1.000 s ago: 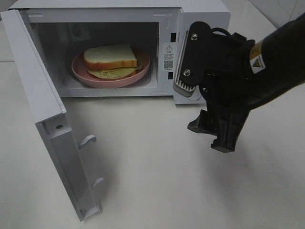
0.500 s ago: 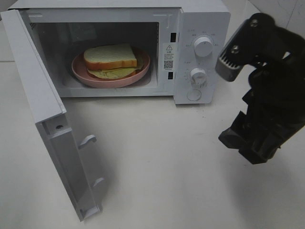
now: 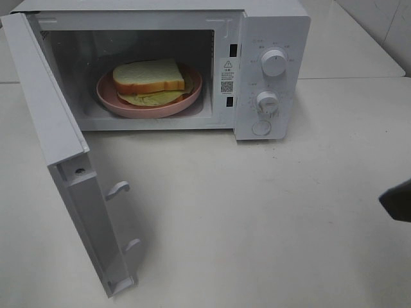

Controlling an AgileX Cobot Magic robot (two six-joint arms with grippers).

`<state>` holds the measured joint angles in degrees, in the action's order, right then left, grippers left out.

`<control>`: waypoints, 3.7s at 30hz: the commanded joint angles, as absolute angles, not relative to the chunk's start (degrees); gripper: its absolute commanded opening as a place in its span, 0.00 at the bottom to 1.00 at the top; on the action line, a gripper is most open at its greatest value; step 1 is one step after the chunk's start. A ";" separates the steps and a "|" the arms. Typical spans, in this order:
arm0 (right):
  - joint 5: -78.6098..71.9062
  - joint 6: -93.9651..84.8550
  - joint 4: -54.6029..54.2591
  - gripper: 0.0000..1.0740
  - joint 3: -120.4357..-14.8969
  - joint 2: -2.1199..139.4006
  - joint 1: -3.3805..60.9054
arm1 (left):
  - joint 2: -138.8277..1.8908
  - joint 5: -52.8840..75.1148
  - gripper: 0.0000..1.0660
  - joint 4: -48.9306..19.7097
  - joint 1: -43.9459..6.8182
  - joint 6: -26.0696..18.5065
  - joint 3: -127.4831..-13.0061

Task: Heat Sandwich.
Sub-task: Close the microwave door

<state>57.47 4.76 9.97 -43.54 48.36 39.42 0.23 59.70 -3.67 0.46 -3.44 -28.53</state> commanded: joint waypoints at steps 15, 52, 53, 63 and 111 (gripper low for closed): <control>70.87 5.39 10.03 0.71 -43.32 35.35 39.30 | 1.72 58.90 0.95 -3.90 0.34 -3.50 -28.36; 59.47 4.35 4.87 0.71 -28.93 5.27 3.27 | 1.72 58.90 0.95 -3.90 0.34 -3.50 -28.36; 59.47 4.24 4.87 0.71 -28.93 4.24 3.04 | 1.72 58.90 0.95 -3.90 0.34 -3.50 -28.36; 59.47 3.90 4.58 0.71 -28.93 -1.72 2.64 | 1.72 58.90 0.95 -3.90 0.34 -3.50 -28.36; 59.47 3.72 4.53 0.71 -28.93 -1.72 2.64 | 1.72 58.90 0.95 -3.90 0.34 -3.50 -28.36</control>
